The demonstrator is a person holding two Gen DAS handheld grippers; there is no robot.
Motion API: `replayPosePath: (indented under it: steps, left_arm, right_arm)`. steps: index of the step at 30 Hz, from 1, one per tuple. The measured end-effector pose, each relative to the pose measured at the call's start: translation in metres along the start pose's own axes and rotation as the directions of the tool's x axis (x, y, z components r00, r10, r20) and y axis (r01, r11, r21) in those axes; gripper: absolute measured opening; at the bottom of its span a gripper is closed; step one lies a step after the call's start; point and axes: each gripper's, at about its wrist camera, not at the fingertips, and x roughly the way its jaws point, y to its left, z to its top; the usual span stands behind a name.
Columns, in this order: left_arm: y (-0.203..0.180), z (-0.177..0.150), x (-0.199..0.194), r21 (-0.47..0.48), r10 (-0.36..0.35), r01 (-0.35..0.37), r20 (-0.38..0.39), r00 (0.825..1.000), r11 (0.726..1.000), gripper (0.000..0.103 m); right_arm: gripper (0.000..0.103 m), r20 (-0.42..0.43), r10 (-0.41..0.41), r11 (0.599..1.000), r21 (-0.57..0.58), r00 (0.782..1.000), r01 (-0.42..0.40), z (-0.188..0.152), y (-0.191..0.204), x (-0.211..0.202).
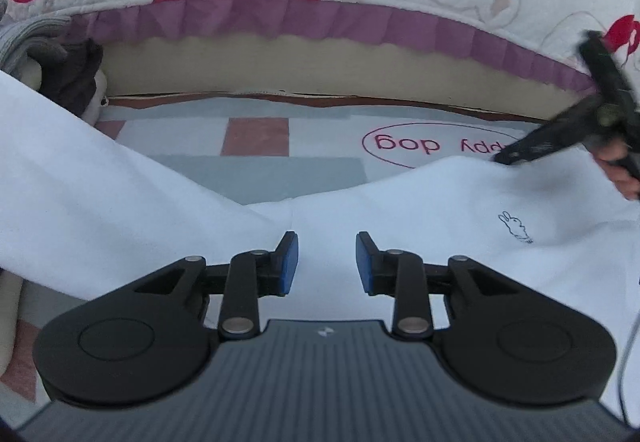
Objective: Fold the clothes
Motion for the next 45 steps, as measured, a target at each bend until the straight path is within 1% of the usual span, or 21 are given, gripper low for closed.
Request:
replayPosePath:
  steps: [1, 3, 5, 6, 9, 12, 16, 20, 21, 23, 25, 28, 31, 32, 33, 34, 36, 39, 41, 42, 45]
  left_arm:
    - [0.000, 0.001, -0.001, -0.004, -0.002, 0.002, 0.007, 1.000, 1.000, 0.031]
    - [0.000, 0.004, -0.006, -0.002, -0.011, 0.011, 0.041, 0.999, 1.000, 0.032]
    - [0.000, 0.004, -0.009, -0.007, -0.019, 0.020, 0.073, 0.997, 1.000, 0.036]
    - [0.001, 0.003, -0.010, -0.016, -0.025, 0.026, 0.086, 0.996, 1.000, 0.037]
    - [0.001, 0.000, -0.006, -0.024, -0.039, 0.042, 0.105, 0.994, 0.999, 0.041]
    - [-0.001, -0.003, -0.005, -0.031, -0.067, 0.071, 0.125, 0.990, 0.997, 0.041]
    - [-0.011, -0.005, -0.005, -0.033, -0.101, 0.107, 0.151, 0.983, 0.994, 0.042]
    - [-0.021, -0.005, -0.020, -0.025, -0.151, 0.162, 0.245, 0.958, 0.986, 0.043]
    - [-0.023, -0.004, -0.025, -0.017, -0.164, 0.175, 0.275, 0.948, 0.984, 0.045]
    - [-0.030, -0.004, -0.025, 0.001, -0.186, 0.194, 0.291, 0.939, 0.981, 0.058]
    - [-0.039, -0.005, -0.015, 0.024, -0.204, 0.204, 0.233, 0.951, 0.979, 0.059]
    - [-0.052, -0.012, 0.013, 0.042, -0.175, 0.173, 0.041, 0.984, 0.984, 0.056]
    - [-0.062, -0.018, 0.027, 0.074, -0.120, 0.127, -0.093, 0.988, 0.989, 0.052]
    - [-0.065, -0.019, 0.026, 0.093, -0.107, 0.116, -0.095, 0.990, 0.989, 0.051]
    - [-0.068, -0.021, 0.025, 0.111, -0.101, 0.112, -0.100, 0.990, 0.987, 0.051]
    - [-0.070, -0.021, 0.024, 0.123, -0.098, 0.111, -0.108, 0.989, 0.986, 0.051]
    - [-0.071, -0.022, 0.024, 0.127, -0.096, 0.111, -0.118, 0.988, 0.986, 0.051]
    - [-0.066, -0.026, 0.023, 0.098, -0.115, 0.128, -0.121, 0.986, 0.987, 0.051]
    - [-0.061, -0.028, 0.022, 0.078, -0.132, 0.142, -0.117, 0.984, 0.987, 0.051]
    - [-0.059, -0.031, 0.020, 0.073, -0.139, 0.148, -0.115, 0.984, 0.986, 0.051]
    - [-0.055, -0.033, 0.019, 0.054, -0.150, 0.157, -0.116, 0.982, 0.986, 0.051]
  right_arm:
    - [0.006, 0.068, 0.019, 0.999, 0.026, 0.997, -0.021, -0.006, 0.000, -0.017]
    - [0.006, 0.194, 0.083, 0.992, 0.082, 0.977, -0.100, -0.028, -0.002, -0.055]
    - [0.006, 0.232, 0.130, 0.985, 0.080, 0.964, -0.152, -0.053, 0.002, -0.077]
    - [0.006, 0.226, 0.158, 0.982, 0.062, 0.961, -0.176, -0.069, 0.006, -0.085]
    - [0.006, 0.068, 0.202, 0.979, -0.010, 0.977, -0.202, -0.114, 0.015, -0.079]
    - [0.007, -0.002, 0.226, 0.974, 0.008, 0.974, -0.226, -0.140, 0.016, -0.068]
    - [0.009, -0.029, 0.248, 0.969, 0.032, 0.968, -0.247, -0.137, 0.016, -0.063]
    - [0.011, -0.093, 0.252, 0.966, -0.025, 0.963, -0.256, -0.133, 0.022, -0.066]
    - [0.012, -0.103, 0.255, 0.965, -0.030, 0.961, -0.259, -0.132, 0.022, -0.066]
    - [0.013, -0.108, 0.262, 0.964, -0.016, 0.959, -0.265, -0.133, 0.021, -0.066]
    - [0.013, -0.102, 0.264, 0.964, -0.001, 0.959, -0.265, -0.134, 0.019, -0.066]
    - [0.013, -0.094, 0.255, 0.967, 0.009, 0.962, -0.255, -0.134, 0.021, -0.065]
    - [0.014, -0.128, 0.250, 0.968, 0.010, 0.960, -0.251, -0.131, 0.023, -0.066]
    - [0.016, -0.149, 0.252, 0.967, 0.010, 0.956, -0.253, -0.127, 0.025, -0.068]
    - [0.022, -0.159, 0.262, 0.965, 0.009, 0.952, -0.264, -0.122, 0.026, -0.071]
    - [0.025, -0.142, 0.289, 0.957, 0.017, 0.947, -0.289, -0.116, 0.027, -0.076]
    - [0.025, -0.078, 0.366, 0.931, 0.051, 0.928, -0.362, -0.103, 0.029, -0.087]
    - [0.049, 0.024, 0.461, 0.875, 0.151, 0.887, -0.460, -0.079, 0.031, -0.085]
    - [0.050, 0.051, 0.491, 0.847, 0.207, 0.870, -0.490, -0.063, 0.036, -0.075]
    - [0.050, 0.036, 0.491, 0.844, 0.230, 0.871, -0.485, -0.056, 0.039, -0.064]
    - [0.050, -0.078, 0.382, 0.883, 0.324, 0.921, -0.339, -0.040, 0.048, -0.025]
